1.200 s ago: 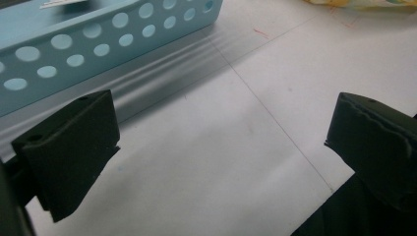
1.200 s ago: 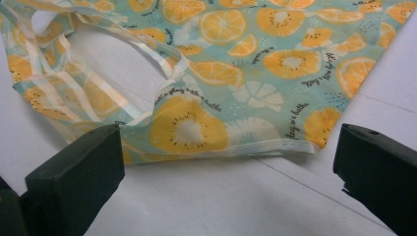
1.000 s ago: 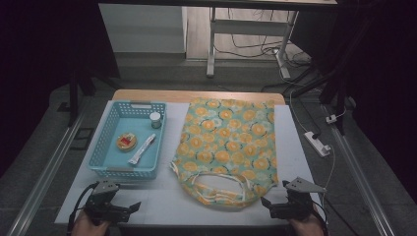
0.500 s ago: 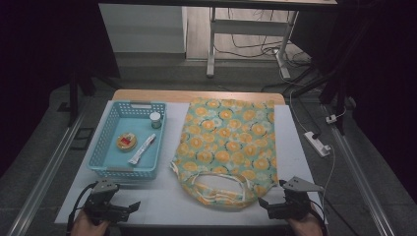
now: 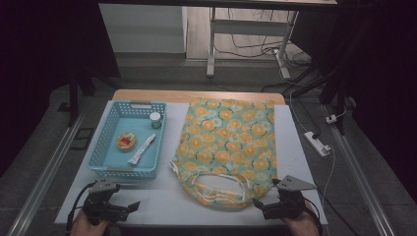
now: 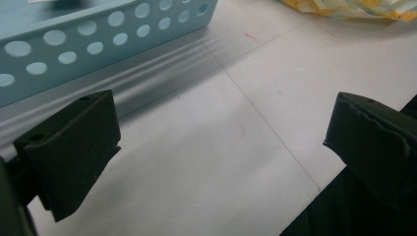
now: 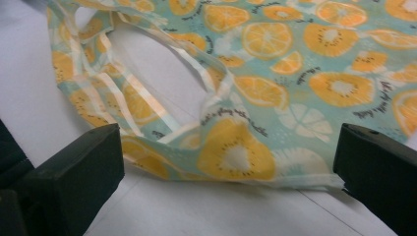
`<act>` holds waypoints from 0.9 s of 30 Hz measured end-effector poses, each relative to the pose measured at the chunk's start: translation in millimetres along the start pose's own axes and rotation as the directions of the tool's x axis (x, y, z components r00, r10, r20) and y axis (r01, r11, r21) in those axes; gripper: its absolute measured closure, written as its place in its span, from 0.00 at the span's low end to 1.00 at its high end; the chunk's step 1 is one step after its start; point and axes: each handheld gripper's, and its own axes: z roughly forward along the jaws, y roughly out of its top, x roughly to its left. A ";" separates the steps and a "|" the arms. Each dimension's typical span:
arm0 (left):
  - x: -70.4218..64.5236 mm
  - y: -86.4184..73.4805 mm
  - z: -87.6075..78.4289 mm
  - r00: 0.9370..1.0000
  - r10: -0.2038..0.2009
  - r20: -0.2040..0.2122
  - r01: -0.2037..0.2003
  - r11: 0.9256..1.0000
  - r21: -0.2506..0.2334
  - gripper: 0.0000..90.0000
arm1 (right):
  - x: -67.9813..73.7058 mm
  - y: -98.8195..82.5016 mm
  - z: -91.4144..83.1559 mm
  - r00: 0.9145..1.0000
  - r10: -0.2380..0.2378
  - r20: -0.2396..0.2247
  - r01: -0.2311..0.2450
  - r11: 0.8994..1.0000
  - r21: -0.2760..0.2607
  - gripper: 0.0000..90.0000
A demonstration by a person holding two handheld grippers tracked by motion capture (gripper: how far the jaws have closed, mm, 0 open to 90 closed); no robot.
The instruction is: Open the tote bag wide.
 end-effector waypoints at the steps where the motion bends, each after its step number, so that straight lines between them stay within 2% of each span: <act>1: -0.3 0.1 0.2 1.000 0.002 0.000 -0.002 1.000 0.002 0.01 | 2.0 1.5 1.7 1.000 -0.008 -0.004 0.008 1.000 -0.002 0.00; 8: 0.4 -0.1 -0.2 1.000 0.002 0.009 -0.002 1.000 -0.001 0.00 | 7.7 6.4 9.2 0.999 -0.023 -0.023 0.023 1.000 0.003 0.00; 18: -0.2 0.2 0.4 1.000 0.009 0.013 -0.009 1.000 0.003 0.00 | 18.2 14.7 21.7 0.996 -0.036 -0.078 0.037 0.999 0.009 0.00; 24: 0.6 0.1 0.2 1.000 0.002 0.016 -0.002 1.000 0.000 0.00 | 26.4 18.9 28.9 0.993 -0.069 -0.095 0.071 0.997 0.028 0.00; 27: 0.4 0.0 0.3 1.000 0.003 0.015 -0.003 1.000 -0.001 0.00 | 35.0 23.2 37.3 0.991 -0.096 -0.096 0.101 0.993 0.056 0.00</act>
